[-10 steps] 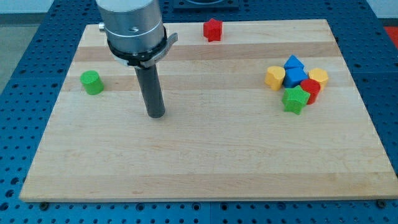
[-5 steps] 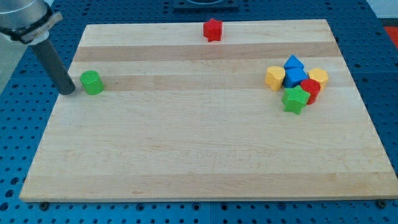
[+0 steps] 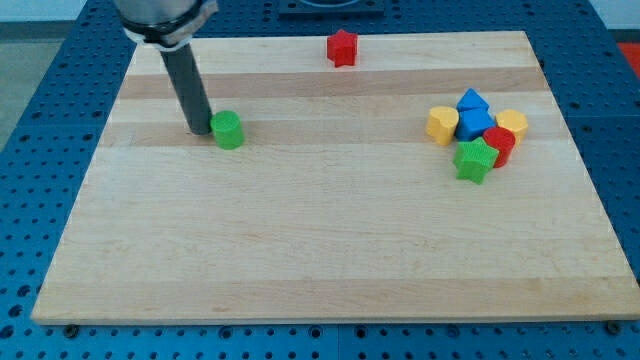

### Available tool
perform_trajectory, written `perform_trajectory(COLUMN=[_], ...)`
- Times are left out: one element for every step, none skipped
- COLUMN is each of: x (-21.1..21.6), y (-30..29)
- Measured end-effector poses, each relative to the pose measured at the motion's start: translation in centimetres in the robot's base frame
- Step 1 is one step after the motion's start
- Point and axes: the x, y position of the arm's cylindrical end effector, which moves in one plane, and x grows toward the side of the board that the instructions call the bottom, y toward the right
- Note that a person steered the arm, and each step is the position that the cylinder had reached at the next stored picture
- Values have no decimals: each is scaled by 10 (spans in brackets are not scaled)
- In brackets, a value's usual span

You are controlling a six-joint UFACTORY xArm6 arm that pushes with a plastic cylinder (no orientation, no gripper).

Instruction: Place the green circle diagonal top left to green star

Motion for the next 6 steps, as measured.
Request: perform_trajectory(x=[12,19,31,49,58,57], y=[27,57,82,99,116,137])
